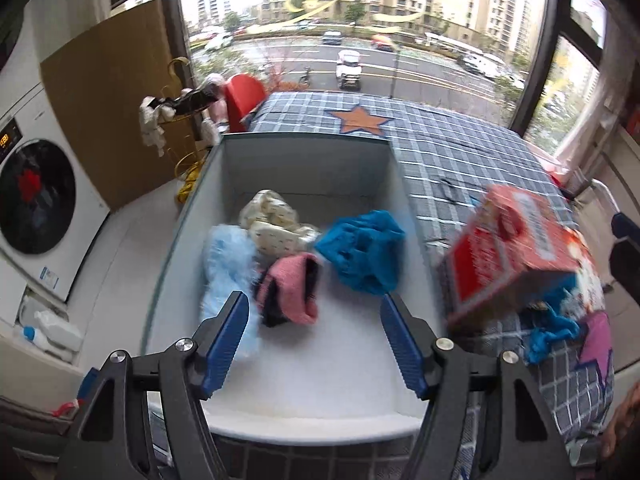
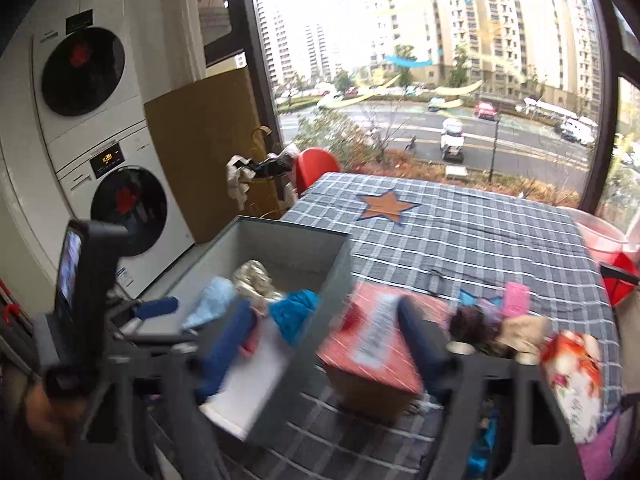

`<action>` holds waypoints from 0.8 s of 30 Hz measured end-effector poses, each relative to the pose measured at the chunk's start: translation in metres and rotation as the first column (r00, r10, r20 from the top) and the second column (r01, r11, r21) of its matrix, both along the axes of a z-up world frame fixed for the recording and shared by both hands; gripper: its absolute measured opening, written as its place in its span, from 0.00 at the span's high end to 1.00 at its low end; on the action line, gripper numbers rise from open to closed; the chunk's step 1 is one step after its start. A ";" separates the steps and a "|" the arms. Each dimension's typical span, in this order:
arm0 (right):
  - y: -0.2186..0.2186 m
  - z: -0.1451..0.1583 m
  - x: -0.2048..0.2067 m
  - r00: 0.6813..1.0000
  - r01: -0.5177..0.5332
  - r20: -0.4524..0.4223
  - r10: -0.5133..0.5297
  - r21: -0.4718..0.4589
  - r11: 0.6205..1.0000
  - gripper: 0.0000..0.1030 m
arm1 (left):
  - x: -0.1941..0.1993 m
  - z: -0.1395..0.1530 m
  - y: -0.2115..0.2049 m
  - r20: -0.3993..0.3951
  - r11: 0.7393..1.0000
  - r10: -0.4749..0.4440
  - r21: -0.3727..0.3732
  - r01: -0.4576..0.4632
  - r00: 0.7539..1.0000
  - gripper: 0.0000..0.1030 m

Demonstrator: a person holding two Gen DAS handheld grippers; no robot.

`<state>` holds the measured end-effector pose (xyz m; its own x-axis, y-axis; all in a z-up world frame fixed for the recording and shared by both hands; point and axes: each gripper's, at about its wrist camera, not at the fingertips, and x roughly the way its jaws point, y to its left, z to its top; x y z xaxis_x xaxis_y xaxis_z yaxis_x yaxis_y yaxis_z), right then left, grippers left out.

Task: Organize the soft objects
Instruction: 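Return both grippers from the box to the pile on the table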

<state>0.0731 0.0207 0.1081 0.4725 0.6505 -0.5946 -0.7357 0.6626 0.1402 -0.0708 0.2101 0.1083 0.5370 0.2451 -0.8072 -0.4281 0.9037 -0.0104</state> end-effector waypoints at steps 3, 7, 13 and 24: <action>-0.055 -0.012 -0.001 0.996 0.083 0.010 -0.083 -0.019 0.996 0.16 | -0.002 0.002 -0.039 0.003 0.996 -0.091 -0.014 0.091 0.996 0.30; -0.118 -0.038 0.005 0.981 0.192 -0.020 -0.193 -0.064 0.979 0.16 | 0.006 -0.004 -0.099 -0.005 0.969 -0.244 -0.038 0.243 0.970 0.30; -0.176 -0.086 0.009 0.949 0.284 -0.101 -0.300 -0.147 0.947 0.16 | 0.041 -0.040 -0.192 -0.057 0.900 -0.435 -0.073 0.430 0.899 0.30; -0.242 -0.110 0.001 0.882 0.416 -0.194 -0.428 -0.101 0.904 0.16 | 0.132 -0.096 -0.275 -0.098 0.844 -0.536 -0.035 0.535 0.839 0.30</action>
